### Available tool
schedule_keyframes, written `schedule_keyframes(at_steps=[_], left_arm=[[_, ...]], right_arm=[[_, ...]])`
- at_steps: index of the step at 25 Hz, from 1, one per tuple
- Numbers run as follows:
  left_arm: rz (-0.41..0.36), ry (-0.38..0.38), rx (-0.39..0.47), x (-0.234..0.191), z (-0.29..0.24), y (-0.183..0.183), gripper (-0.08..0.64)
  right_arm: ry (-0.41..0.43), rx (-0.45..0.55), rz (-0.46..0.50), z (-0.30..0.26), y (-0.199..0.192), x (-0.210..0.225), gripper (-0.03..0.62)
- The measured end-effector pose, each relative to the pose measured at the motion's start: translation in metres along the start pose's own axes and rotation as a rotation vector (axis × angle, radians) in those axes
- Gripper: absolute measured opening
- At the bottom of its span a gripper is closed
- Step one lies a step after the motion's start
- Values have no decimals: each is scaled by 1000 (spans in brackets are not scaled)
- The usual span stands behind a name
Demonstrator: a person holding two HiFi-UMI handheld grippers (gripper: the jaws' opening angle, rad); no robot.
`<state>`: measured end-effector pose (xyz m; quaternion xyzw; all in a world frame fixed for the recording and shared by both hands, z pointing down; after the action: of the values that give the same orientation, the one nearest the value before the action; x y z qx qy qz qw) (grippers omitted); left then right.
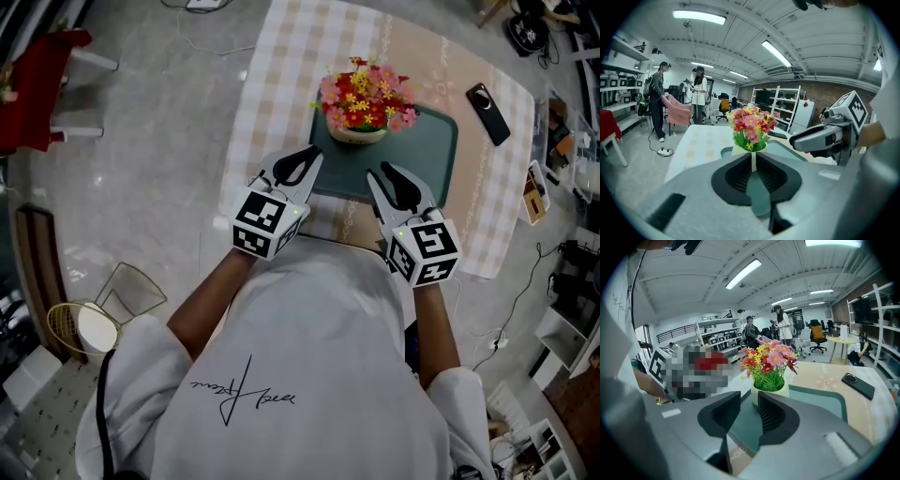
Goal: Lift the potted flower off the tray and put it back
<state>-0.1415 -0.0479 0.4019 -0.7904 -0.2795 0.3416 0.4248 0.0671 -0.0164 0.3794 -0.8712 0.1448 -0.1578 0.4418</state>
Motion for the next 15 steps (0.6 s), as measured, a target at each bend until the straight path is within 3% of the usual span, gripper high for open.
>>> schedule_keyframes(at_steps=[10, 15], left_arm=[[53, 1, -32, -12, -18, -11, 120], [44, -9, -61, -15, -34, -13, 149]], right_arm=[[1, -36, 30, -22, 0, 21, 192], [0, -55, 54, -33, -1, 32, 218]])
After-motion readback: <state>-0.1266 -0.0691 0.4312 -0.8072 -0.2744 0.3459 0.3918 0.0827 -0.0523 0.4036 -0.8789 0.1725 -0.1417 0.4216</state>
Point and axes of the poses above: the fingertips, and each gripper's own axes: z backward along the fingers, x to its right, y out of its top, the point moved 10 cm from there along z, backward along the fingers, and after that the axes turned 9 degrees about -y, right-handed, at the moved point
